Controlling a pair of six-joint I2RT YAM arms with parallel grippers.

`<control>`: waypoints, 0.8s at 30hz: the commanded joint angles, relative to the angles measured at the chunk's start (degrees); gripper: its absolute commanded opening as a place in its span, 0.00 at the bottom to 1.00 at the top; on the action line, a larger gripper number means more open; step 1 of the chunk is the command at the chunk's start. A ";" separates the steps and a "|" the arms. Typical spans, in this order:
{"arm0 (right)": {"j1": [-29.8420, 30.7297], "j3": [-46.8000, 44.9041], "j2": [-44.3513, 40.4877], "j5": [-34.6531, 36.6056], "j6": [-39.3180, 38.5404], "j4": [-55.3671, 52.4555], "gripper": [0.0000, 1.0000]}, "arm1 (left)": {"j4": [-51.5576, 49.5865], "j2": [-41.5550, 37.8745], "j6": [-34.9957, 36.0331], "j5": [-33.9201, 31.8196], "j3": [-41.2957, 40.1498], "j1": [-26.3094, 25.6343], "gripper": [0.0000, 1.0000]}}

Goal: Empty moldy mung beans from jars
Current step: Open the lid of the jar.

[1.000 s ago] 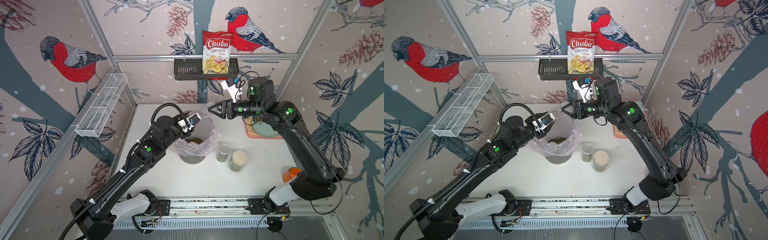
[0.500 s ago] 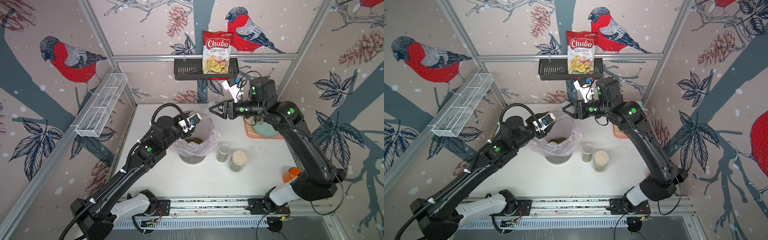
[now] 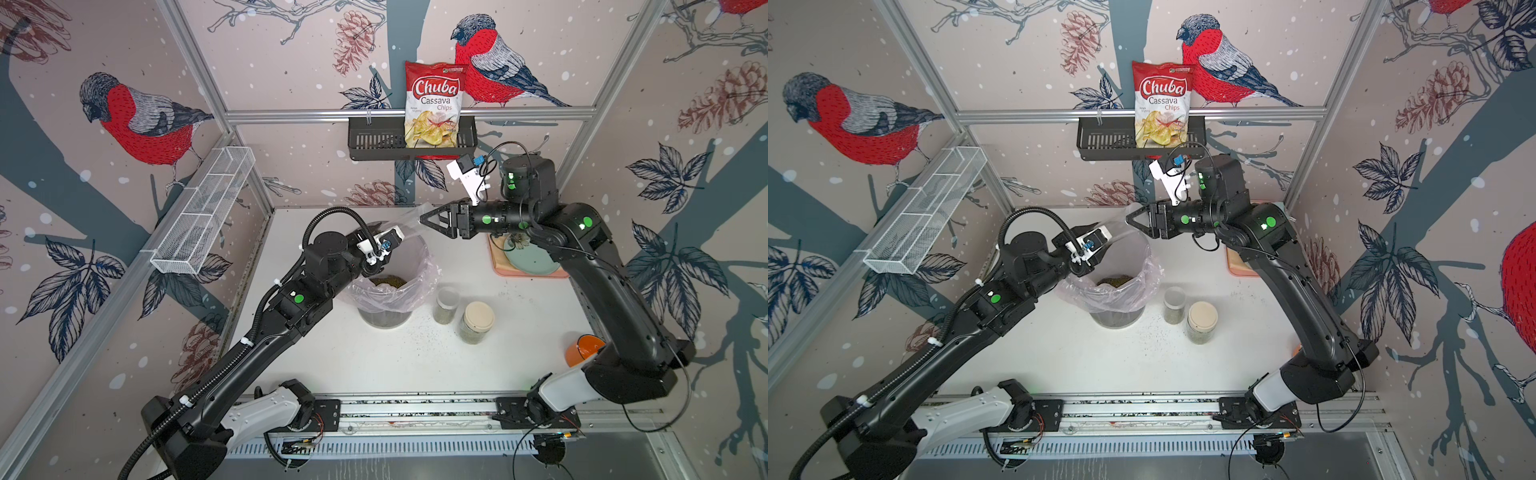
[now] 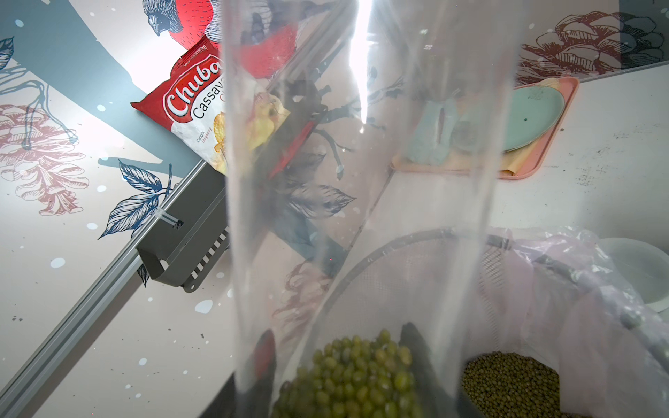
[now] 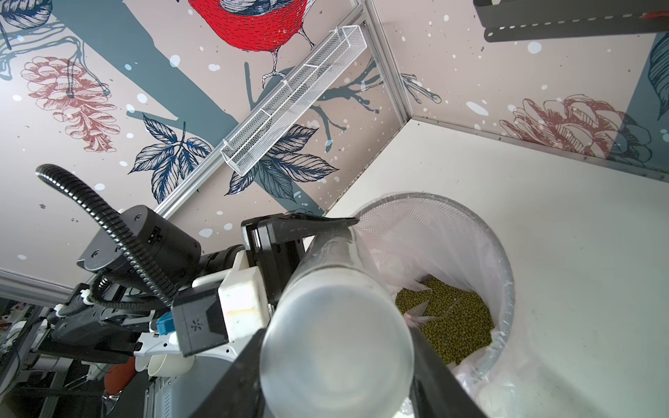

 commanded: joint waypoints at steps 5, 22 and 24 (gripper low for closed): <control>-0.72 -0.38 -1.23 1.80 -1.23 1.37 0.54 | 1.05 -0.16 0.10 -1.14 0.29 0.16 0.35; -1.77 -2.74 -2.54 0.00 -1.19 4.10 0.55 | 1.11 -0.47 0.11 -1.26 -0.01 0.16 0.34; -2.00 -2.67 -2.57 0.19 -1.11 4.04 0.55 | 1.17 -0.44 0.03 -1.25 -0.04 0.18 0.35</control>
